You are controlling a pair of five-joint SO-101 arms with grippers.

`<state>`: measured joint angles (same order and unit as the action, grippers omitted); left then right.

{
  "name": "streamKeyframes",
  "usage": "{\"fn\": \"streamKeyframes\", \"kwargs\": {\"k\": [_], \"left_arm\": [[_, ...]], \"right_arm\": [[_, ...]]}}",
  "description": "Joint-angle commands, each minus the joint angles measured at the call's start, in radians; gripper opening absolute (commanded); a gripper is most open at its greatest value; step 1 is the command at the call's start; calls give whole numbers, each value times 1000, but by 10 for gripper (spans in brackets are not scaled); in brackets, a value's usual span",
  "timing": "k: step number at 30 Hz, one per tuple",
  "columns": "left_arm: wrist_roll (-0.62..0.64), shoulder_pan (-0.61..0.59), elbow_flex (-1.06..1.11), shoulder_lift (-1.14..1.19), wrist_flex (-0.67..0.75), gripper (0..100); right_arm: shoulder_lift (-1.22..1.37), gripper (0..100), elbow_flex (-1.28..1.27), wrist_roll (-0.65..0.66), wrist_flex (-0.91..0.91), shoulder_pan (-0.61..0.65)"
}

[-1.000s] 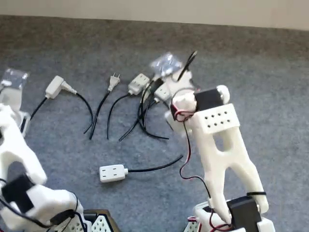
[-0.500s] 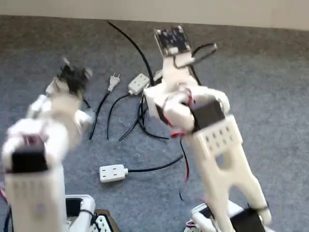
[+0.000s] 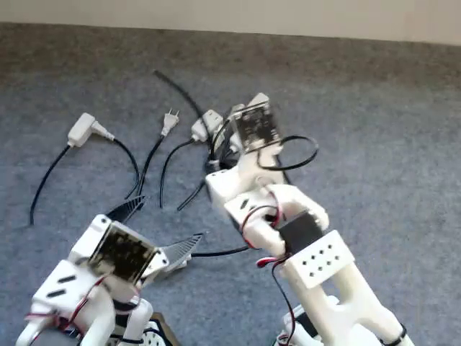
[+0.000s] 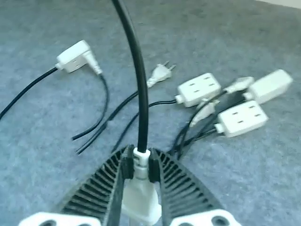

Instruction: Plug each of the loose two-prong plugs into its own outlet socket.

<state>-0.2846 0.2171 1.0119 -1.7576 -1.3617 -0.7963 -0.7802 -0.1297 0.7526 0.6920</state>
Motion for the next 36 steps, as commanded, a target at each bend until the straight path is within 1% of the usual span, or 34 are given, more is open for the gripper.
{"fn": "streamKeyframes", "kwargs": {"k": [1, 10, 13, 17, 19, 23, 26, 28, 32, 35, 36], "left_arm": [[3, 13, 73, 10, 83, 365], [8, 13, 223, 13, 265, 362], [8, 10, 294, 15, 338, 362], [3, -59, 354, 15, 394, 362], [3, -85, 363, 15, 404, 362], [3, -91, 372, 15, 405, 362], [3, -91, 372, 15, 402, 362], [5, -91, 372, 15, 402, 362], [6, -93, 372, 15, 402, 362], [8, -85, 354, 13, 388, 362], [8, -84, 337, 13, 358, 362]], "right_arm": [[-36, 5, 24, -11, -2, 48], [-38, 5, 19, -46, 2, 79], [-38, 5, 22, -46, 38, 87], [-38, 5, 67, -31, 117, 54], [-36, 5, 105, -8, 171, 36], [-45, 5, 196, 38, 305, 27], [-45, 5, 246, 69, 366, -10], [-45, 5, 252, 80, 386, -36], [-45, 5, 251, 101, 429, -47], [-38, 5, 255, 101, 406, -47], [-36, 5, 251, 92, 375, -47]]}}
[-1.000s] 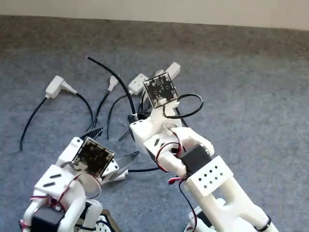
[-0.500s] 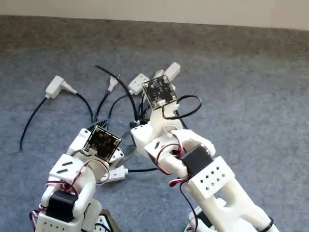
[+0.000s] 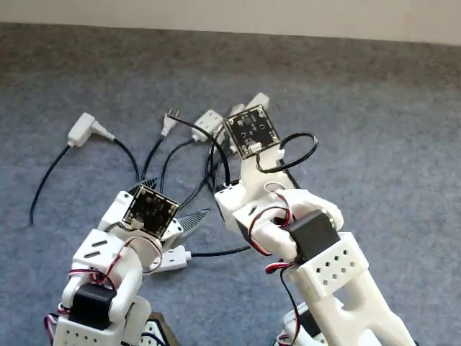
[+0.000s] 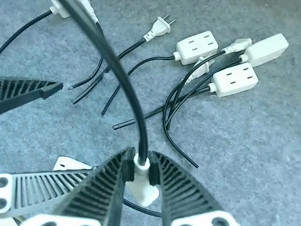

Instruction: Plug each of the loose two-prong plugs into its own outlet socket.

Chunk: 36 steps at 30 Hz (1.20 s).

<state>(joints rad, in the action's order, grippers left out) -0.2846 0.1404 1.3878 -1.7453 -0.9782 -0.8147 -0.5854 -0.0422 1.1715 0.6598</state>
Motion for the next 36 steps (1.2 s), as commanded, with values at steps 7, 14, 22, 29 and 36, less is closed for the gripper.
{"fn": "streamKeyframes", "kwargs": {"k": [7, 14, 22, 29, 36], "left_arm": [[46, 88, -116, -1, -86, 362], [46, 85, -56, 1, 15, 362], [44, -68, 12, 2, 117, 362], [44, -67, 21, 2, 117, 362], [44, -68, 24, 2, 117, 362]], "right_arm": [[-28, 5, -67, -115, -268, 27], [-27, 5, -77, -141, -294, 174], [-25, 5, 27, -84, -131, 203], [-24, 5, 48, -46, -58, 87], [-24, 5, 48, -18, -13, 79]]}}
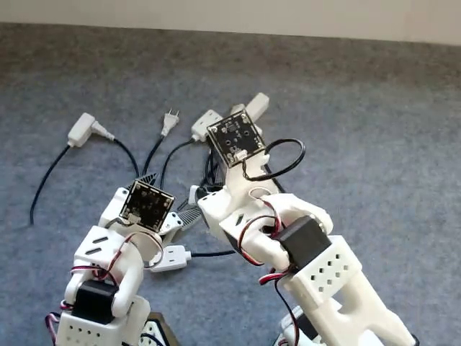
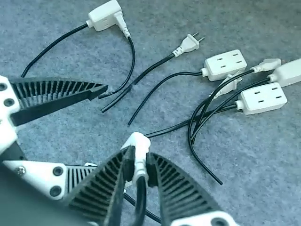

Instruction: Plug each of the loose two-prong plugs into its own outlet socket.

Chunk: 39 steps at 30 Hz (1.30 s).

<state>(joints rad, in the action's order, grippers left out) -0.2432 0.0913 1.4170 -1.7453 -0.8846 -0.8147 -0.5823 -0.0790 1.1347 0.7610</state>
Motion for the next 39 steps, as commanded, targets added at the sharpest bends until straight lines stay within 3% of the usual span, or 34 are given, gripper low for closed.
{"fn": "streamKeyframes", "kwargs": {"k": [1, 11, 19, 27, 35, 39], "left_arm": [[3, -18, -5, 2, 21, 362], [3, 39, -5, -5, -43, 362], [2, 35, -31, -10, -137, 362], [3, -153, -259, 16, -270, 362], [2, -375, -510, 541, -270, 362], [-89, -446, -662, 805, -270, 362]], "right_arm": [[-18, 5, 45, 18, 24, -24], [-15, 5, 42, 21, 21, -74], [53, 5, -94, 206, 16, -269], [262, 5, -143, 241, -35, -260], [483, 6, -91, 241, -110, -108], [578, 6, -71, 241, -154, -99]]}}
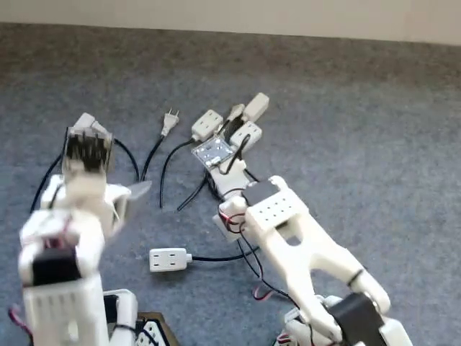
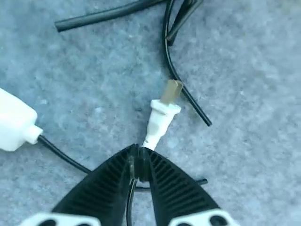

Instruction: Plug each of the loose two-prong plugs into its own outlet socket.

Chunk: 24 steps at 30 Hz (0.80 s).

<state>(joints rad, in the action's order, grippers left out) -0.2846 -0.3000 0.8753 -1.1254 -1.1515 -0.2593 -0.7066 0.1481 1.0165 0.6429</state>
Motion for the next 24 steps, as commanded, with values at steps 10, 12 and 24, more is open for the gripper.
{"fn": "streamKeyframes", "kwargs": {"k": [10, 12, 24], "left_arm": [[-104, -344, -549, 650, -11, 362], [-104, -395, -625, 733, -11, 362], [-106, -524, -920, 1040, -61, 362]], "right_arm": [[114, 6, 45, -2, -128, 19], [117, 6, 45, -35, -128, 19], [113, 92, 48, -52, 7, 7]]}}
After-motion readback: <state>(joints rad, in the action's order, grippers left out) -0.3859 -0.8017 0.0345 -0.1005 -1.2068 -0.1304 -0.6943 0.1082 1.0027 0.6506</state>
